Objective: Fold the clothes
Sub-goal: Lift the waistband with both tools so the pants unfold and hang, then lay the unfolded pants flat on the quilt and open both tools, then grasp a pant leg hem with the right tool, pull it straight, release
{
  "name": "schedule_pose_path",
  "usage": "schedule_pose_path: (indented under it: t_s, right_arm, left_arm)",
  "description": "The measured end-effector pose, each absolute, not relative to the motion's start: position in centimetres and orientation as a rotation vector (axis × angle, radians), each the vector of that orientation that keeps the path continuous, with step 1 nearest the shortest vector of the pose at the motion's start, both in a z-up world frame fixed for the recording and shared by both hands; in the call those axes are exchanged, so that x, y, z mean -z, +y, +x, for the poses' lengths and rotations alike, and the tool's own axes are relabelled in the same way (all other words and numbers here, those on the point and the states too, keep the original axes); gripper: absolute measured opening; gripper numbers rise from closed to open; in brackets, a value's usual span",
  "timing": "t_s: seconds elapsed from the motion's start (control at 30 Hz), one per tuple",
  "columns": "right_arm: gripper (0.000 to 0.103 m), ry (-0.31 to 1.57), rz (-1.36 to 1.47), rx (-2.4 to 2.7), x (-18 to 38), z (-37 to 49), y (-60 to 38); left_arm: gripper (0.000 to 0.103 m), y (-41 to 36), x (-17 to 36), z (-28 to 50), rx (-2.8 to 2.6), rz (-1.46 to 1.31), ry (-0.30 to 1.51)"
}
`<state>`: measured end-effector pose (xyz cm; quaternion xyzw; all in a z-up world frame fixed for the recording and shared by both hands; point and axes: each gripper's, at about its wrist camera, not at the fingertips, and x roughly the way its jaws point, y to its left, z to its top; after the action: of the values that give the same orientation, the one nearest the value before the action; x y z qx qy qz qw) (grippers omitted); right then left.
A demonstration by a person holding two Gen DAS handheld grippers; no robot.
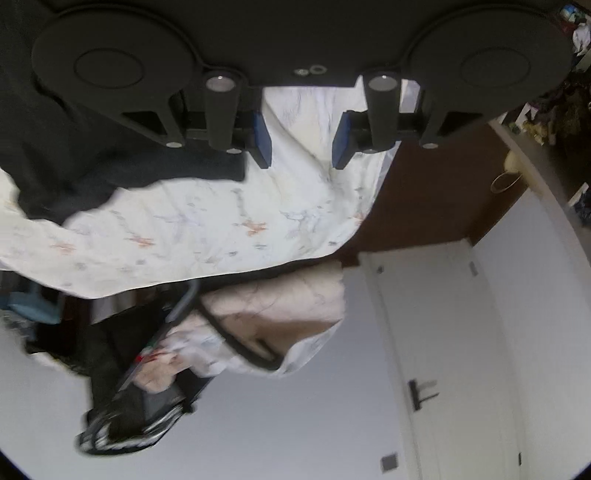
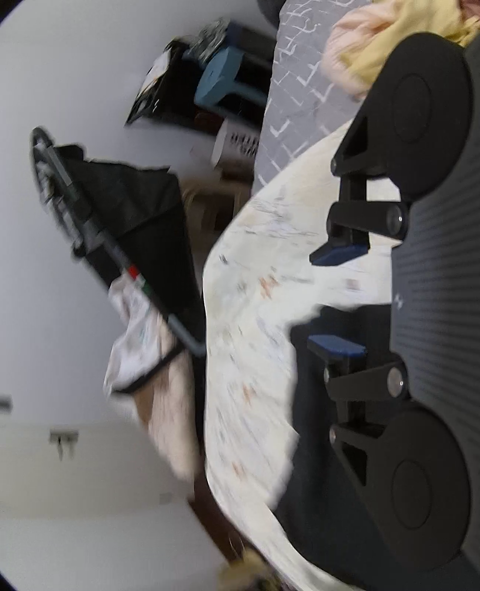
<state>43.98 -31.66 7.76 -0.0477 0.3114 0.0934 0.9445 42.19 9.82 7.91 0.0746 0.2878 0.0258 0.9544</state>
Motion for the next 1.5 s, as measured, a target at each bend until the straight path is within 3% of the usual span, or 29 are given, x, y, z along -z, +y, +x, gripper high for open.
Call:
schedule_pose_path:
  t_s: [0.3, 0.5, 0.73, 0.77, 0.83, 0.9, 1.07, 1.5]
  right_arm:
    - [0.05, 0.764, -0.006, -0.357, -2.2, 22.4, -34.1]
    - [0.05, 0.911, -0.001, -0.391, 1.5, 13.9, -34.9]
    - [0.052, 1.03, -0.021, -0.396, 4.0, 9.3, -32.6]
    - [0.048, 1.041, 0.008, -0.364, 4.0, 9.3, -32.2]
    - [0.023, 1.051, 0.035, -0.332, 3.9, 9.4, -32.0]
    - [0.009, 1.06, 0.038, -0.265, 3.5, 9.1, -31.6]
    - [0.007, 1.012, 0.104, -0.234, 1.5, 7.9, -31.2]
    - [0.007, 0.875, 0.331, -0.209, -1.8, 4.0, -35.6]
  left_arm:
    - [0.037, 10.9, -5.5, 20.3, 0.029, 0.117, 0.672]
    - [0.038, 11.9, -4.0, 12.1, 0.135, 0.163, 0.789]
    - [0.036, 12.9, -4.1, 8.7, 0.148, 0.149, 0.805]
    - [0.037, 13.4, -4.8, 7.3, 0.158, 0.113, 0.786]
    - [0.037, 13.8, -5.4, 5.8, 0.174, 0.072, 0.772]
    - [0.037, 14.0, -6.0, 4.9, 0.185, 0.048, 0.759]
    - [0.038, 14.3, -7.1, 4.2, 0.246, 0.017, 0.722]
    - [0.039, 14.3, -3.8, 6.0, 0.197, -0.081, 0.802]
